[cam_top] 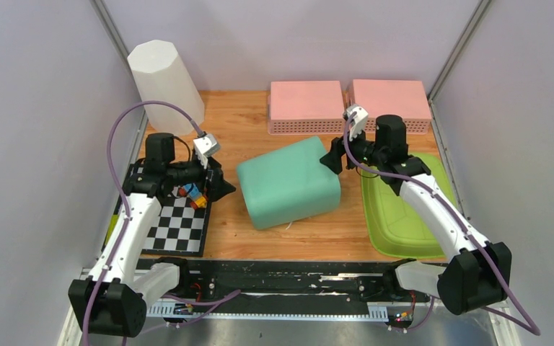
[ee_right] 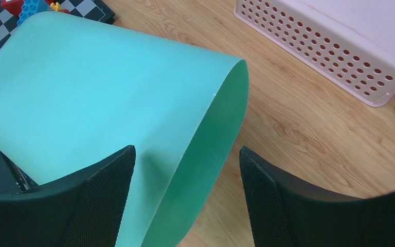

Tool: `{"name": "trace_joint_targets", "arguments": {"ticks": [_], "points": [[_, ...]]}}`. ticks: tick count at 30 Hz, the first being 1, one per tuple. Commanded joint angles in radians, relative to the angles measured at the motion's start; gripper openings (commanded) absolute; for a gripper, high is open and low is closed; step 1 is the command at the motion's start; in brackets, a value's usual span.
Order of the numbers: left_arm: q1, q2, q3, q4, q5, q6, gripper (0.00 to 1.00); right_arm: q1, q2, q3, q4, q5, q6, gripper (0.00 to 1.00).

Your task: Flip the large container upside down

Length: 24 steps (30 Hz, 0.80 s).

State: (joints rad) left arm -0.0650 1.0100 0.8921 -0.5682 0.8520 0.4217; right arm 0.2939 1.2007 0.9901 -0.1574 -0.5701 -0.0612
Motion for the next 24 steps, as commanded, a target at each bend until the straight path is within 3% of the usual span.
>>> {"name": "trace_joint_targets", "arguments": {"ticks": [1, 8, 16, 24], "points": [[-0.002, 0.007, 0.01, -0.014, 0.081, -0.014, 1.0, -0.031, -0.047, -0.013, -0.018, 0.005, -0.039, 0.76], [-0.005, -0.023, -0.053, 0.122, 0.099, -0.099, 1.0, -0.055, -0.083, -0.029, 0.001, 0.016, -0.043, 0.75], [-0.012, -0.051, -0.07, 0.116, 0.093, -0.094, 1.0, -0.064, -0.095, -0.013, -0.031, 0.09, -0.096, 0.75], [-0.019, -0.002, 0.008, -0.08, 0.15, 0.03, 1.0, -0.065, -0.068, 0.039, -0.13, 0.212, -0.202, 0.75]]}}
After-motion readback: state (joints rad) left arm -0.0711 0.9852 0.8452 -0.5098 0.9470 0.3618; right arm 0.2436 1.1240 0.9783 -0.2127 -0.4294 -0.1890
